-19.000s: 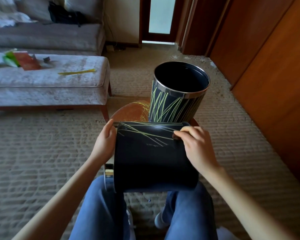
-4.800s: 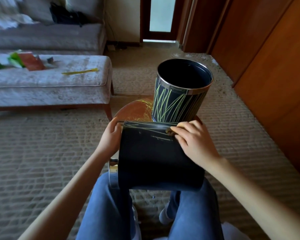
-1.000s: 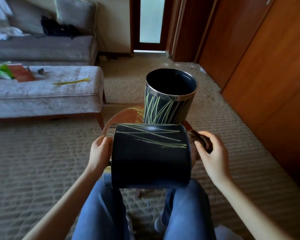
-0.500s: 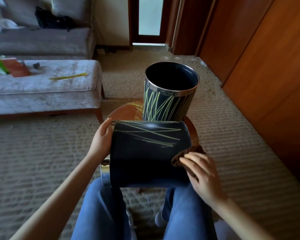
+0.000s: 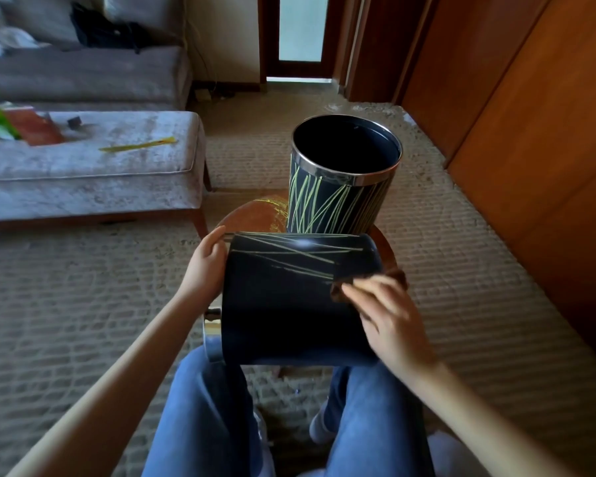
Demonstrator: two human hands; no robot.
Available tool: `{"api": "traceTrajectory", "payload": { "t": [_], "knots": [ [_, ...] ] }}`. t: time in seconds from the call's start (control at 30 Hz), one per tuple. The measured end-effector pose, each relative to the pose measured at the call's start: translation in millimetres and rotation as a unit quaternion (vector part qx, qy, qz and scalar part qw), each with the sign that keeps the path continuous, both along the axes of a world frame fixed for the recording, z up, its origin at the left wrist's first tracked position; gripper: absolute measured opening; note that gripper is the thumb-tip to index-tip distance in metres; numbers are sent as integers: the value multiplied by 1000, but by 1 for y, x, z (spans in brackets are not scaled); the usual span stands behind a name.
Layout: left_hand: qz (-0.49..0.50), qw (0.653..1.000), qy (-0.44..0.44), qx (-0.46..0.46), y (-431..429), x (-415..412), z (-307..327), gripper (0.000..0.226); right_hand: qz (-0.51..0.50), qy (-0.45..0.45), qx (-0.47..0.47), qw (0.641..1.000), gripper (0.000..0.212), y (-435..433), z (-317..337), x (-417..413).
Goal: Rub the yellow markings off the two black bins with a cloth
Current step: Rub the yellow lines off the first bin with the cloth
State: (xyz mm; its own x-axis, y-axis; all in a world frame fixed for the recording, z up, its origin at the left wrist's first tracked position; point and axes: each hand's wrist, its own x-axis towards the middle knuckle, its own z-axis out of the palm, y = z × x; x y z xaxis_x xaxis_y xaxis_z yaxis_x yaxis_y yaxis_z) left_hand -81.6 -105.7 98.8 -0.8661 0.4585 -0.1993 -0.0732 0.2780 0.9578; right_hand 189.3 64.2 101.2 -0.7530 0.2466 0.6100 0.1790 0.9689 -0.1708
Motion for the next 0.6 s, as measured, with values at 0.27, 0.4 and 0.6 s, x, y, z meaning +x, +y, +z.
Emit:
{"api": "traceTrajectory", "payload": {
  "t": [0.27, 0.4, 0.6],
  "knots": [
    [-18, 1000, 5, 7, -10, 4, -8, 64, -3, -2, 14, 1000, 41, 10, 16, -43],
    [-14, 1000, 15, 0, -7, 6, -3, 54, -33, -44, -14, 998, 44, 12, 30, -68],
    [-2, 1000, 8, -6, -1, -2, -6, 59, 61, -42, 33, 997, 31, -33, 2, -6]
  ]
}}
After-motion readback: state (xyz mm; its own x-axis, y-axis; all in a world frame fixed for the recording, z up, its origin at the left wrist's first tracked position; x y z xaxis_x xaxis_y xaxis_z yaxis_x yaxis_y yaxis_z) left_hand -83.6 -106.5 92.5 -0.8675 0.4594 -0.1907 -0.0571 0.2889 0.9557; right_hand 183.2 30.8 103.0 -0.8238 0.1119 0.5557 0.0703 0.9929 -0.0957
